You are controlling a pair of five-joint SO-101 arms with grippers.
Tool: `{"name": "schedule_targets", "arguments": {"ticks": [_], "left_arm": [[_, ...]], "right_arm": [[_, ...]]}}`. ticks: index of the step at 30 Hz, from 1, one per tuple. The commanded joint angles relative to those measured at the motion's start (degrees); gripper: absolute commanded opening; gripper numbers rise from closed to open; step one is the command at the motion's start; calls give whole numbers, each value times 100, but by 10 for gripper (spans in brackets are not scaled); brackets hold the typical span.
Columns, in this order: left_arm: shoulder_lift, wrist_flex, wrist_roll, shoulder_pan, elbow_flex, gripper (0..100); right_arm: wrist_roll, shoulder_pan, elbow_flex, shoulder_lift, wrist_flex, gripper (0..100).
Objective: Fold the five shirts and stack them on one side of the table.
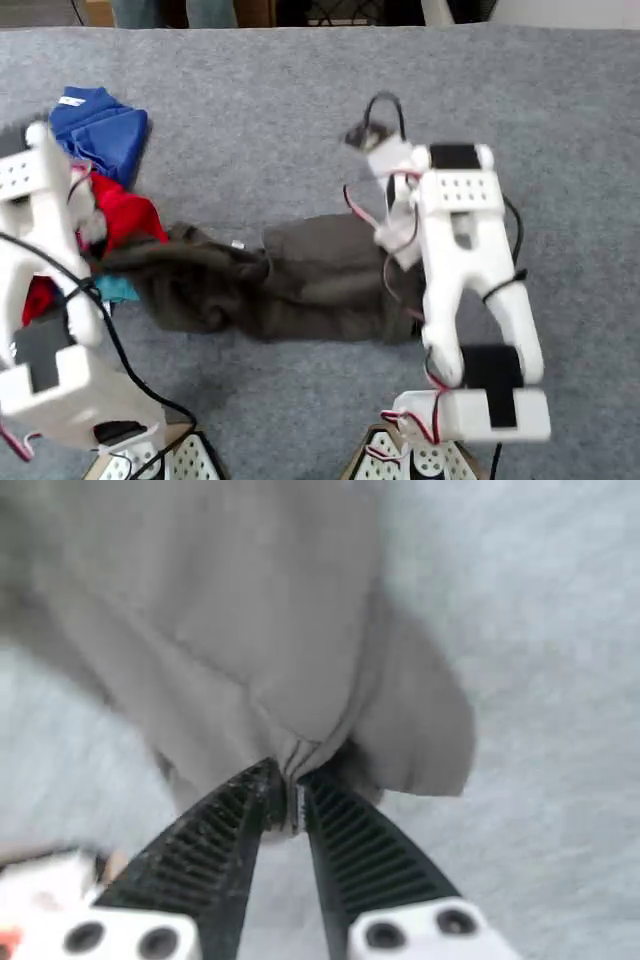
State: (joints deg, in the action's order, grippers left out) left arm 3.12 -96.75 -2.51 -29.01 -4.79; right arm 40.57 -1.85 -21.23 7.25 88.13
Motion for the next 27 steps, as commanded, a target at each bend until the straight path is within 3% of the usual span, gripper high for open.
{"name": "schedule_targets", "arguments": {"ticks": [1, 7, 10, 14, 20, 22, 27], "left_arm": [[-316, 185, -1284, -620, -910, 29], [-316, 185, -2875, -1727, -1349, 29], [-316, 185, -3499, -2193, -1349, 29], [-316, 141, -4193, -2712, -1393, 29], [-316, 176, -4211, -2598, -1877, 29], [-360, 185, -4211, -2413, -2158, 29], [-369, 818, -3859, -2009, -2721, 29]], "right_arm": [[756, 53, -1077, 822, 255, 18], [1530, 53, -1481, 1798, 870, 243], [2031, 53, -1253, 2123, 1248, 304], [2092, 53, -690, 2308, 1266, 278], [1811, -264, 884, 1859, 1257, 184], [1451, -308, 1473, 1411, 1187, 162], [53, -1363, 2088, -400, 879, 152]]}}
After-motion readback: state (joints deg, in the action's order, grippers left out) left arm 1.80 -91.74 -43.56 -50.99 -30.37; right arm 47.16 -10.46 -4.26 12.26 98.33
